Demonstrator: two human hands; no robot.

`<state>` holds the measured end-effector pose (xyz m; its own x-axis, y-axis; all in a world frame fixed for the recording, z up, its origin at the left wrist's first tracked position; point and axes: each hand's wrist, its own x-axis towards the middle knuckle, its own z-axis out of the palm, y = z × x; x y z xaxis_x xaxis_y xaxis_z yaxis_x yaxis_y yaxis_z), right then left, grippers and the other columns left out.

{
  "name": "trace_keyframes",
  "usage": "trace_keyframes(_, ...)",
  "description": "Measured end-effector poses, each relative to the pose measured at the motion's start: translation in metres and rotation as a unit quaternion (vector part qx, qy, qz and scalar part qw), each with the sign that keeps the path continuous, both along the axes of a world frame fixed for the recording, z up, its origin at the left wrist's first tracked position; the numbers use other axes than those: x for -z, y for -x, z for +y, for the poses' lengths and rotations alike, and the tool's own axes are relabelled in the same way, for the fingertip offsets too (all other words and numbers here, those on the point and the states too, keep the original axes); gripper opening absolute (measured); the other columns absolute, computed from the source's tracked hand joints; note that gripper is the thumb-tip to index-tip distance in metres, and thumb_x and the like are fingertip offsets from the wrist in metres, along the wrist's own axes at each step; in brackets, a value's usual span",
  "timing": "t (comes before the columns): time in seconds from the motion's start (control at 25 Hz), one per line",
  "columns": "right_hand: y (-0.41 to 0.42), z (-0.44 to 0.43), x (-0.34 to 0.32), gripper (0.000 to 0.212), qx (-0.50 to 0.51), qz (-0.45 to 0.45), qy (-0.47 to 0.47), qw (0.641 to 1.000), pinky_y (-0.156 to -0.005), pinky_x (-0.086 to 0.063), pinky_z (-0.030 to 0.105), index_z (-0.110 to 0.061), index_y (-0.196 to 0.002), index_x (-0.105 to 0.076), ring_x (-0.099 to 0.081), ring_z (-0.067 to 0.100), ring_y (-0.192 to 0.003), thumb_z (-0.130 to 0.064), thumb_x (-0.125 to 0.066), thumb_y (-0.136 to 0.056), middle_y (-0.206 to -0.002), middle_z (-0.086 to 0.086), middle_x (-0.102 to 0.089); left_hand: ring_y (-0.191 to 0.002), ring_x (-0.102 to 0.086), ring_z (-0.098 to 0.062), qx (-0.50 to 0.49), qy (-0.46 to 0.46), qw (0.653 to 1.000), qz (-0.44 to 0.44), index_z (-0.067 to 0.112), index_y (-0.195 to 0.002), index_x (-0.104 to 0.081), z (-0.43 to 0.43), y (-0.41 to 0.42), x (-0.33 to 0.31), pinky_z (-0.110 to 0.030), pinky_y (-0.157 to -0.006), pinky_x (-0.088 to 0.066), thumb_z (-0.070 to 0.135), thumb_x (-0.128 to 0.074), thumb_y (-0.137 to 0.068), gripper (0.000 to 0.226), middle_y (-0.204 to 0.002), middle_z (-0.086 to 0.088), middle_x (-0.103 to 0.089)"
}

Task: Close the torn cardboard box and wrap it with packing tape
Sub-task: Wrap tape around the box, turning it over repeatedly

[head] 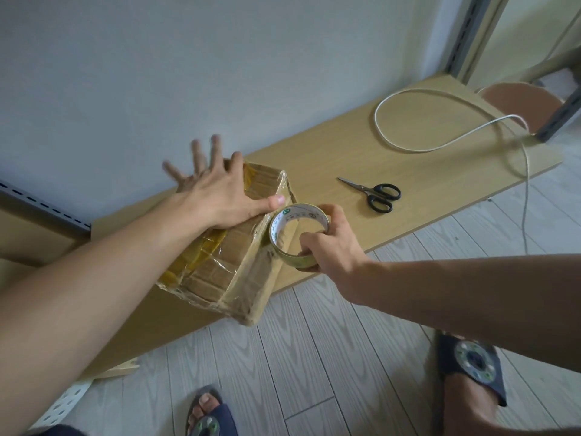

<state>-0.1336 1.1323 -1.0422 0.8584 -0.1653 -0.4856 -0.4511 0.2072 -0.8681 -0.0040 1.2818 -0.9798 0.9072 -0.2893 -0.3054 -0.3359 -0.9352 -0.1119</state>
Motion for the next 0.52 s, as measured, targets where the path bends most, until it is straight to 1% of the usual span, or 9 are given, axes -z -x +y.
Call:
trace_keyframes(0.04, 0.0, 0.001, 0.003, 0.051, 0.003, 0.011, -0.005, 1.0, -0.077, -0.06, 0.054, -0.022, -0.126, -0.04, -0.068, 0.028, -0.084, -0.004, -0.052, -0.08, -0.087, 0.009, -0.061, -0.155, 0.008, -0.034, 0.092, 0.034, 0.995, -0.031, 0.034, -0.156, -0.012, 0.001, -0.003, 0.003, -0.074, -0.113, 0.001, 0.094, -0.03, -0.072, 0.105, -0.169, -0.006, 0.007)
trace_keyframes(0.08, -0.001, 0.001, 0.005, 0.049, 0.008, 0.017, -0.005, 1.0, -0.08, -0.058, 0.057, -0.021, -0.123, -0.038, -0.068, 0.032, -0.09, -0.008, -0.053, -0.078, -0.088, 0.009, -0.061, -0.156, -0.003, -0.027, 0.179, 0.079, 0.98, -0.047, 0.036, -0.154, -0.021, 0.0, -0.005, 0.008, -0.071, -0.115, -0.002, 0.085, -0.03, -0.077, 0.091, -0.168, -0.003, -0.011)
trace_keyframes(0.12, -0.001, 0.001, 0.006, 0.047, 0.018, 0.024, -0.01, 0.999, -0.081, -0.057, 0.058, -0.021, -0.12, -0.038, -0.068, 0.035, -0.096, -0.011, -0.052, -0.076, -0.09, 0.01, -0.06, -0.151, -0.023, -0.023, 0.234, 0.112, 0.964, -0.05, 0.038, -0.151, -0.029, -0.001, -0.007, 0.013, -0.064, -0.117, -0.012, 0.075, -0.03, -0.081, 0.079, -0.158, 0.0, -0.034)
trace_keyframes(0.16, -0.001, 0.001, 0.006, 0.046, 0.03, 0.031, -0.022, 0.999, -0.081, -0.057, 0.058, -0.021, -0.119, -0.04, -0.067, 0.038, -0.098, -0.011, -0.052, -0.075, -0.093, 0.012, -0.06, -0.139, -0.04, -0.023, 0.255, 0.129, 0.957, -0.053, 0.039, -0.148, -0.035, -0.003, -0.008, 0.017, -0.055, -0.114, -0.022, 0.068, -0.029, -0.083, 0.071, -0.142, 0.004, -0.05)
trace_keyframes(0.24, -0.003, -0.003, 0.005, 0.044, 0.054, 0.034, -0.056, 0.996, -0.074, -0.061, 0.05, -0.02, -0.122, -0.046, -0.067, 0.038, -0.097, -0.006, -0.051, -0.081, -0.101, 0.014, -0.059, -0.12, -0.052, -0.023, 0.231, 0.126, 0.961, -0.079, 0.042, -0.147, -0.037, -0.009, -0.009, 0.021, -0.048, -0.104, -0.033, 0.061, -0.029, -0.085, 0.065, -0.122, 0.004, -0.058)
trace_keyframes(0.32, -0.012, -0.006, 0.001, 0.049, 0.068, 0.015, -0.087, 0.994, -0.067, -0.061, 0.038, -0.021, -0.128, -0.054, -0.066, 0.034, -0.097, -0.001, -0.051, -0.084, -0.113, 0.016, -0.059, -0.115, -0.053, -0.029, 0.171, 0.087, 0.974, -0.119, 0.045, -0.153, -0.023, -0.011, -0.01, 0.025, -0.05, -0.1, -0.035, 0.055, -0.031, -0.091, 0.063, -0.12, -0.003, -0.058)
trace_keyframes(0.4, -0.028, -0.011, -0.003, 0.053, 0.091, -0.005, -0.095, 0.991, -0.066, -0.06, 0.033, -0.023, -0.135, -0.05, -0.065, 0.027, -0.093, -0.003, -0.054, -0.086, -0.115, 0.015, -0.059, -0.114, -0.052, -0.038, 0.081, 0.075, 0.988, -0.106, 0.047, -0.155, -0.014, -0.016, -0.012, 0.023, -0.055, -0.099, -0.034, 0.047, -0.032, -0.097, 0.06, -0.122, -0.012, -0.056)
trace_keyframes(0.44, -0.036, -0.012, -0.005, 0.053, 0.106, -0.007, -0.101, 0.989, -0.068, -0.06, 0.034, -0.022, -0.137, -0.045, -0.064, 0.025, -0.09, -0.005, -0.056, -0.088, -0.111, 0.014, -0.059, -0.115, -0.052, -0.04, 0.051, 0.075, 0.991, -0.097, 0.047, -0.154, -0.017, -0.018, -0.013, 0.023, -0.056, -0.099, -0.033, 0.044, -0.032, -0.099, 0.057, -0.123, -0.014, -0.055)
trace_keyframes(0.52, -0.046, -0.01, -0.006, 0.052, 0.121, -0.004, -0.118, 0.986, -0.072, -0.062, 0.037, -0.021, -0.136, -0.04, -0.065, 0.024, -0.085, -0.007, -0.058, -0.09, -0.106, 0.014, -0.058, -0.117, -0.052, -0.039, 0.058, 0.097, 0.989, -0.095, 0.043, -0.148, -0.038, -0.018, -0.012, 0.026, -0.054, -0.101, -0.032, 0.038, -0.033, -0.101, 0.047, -0.126, -0.013, -0.054)
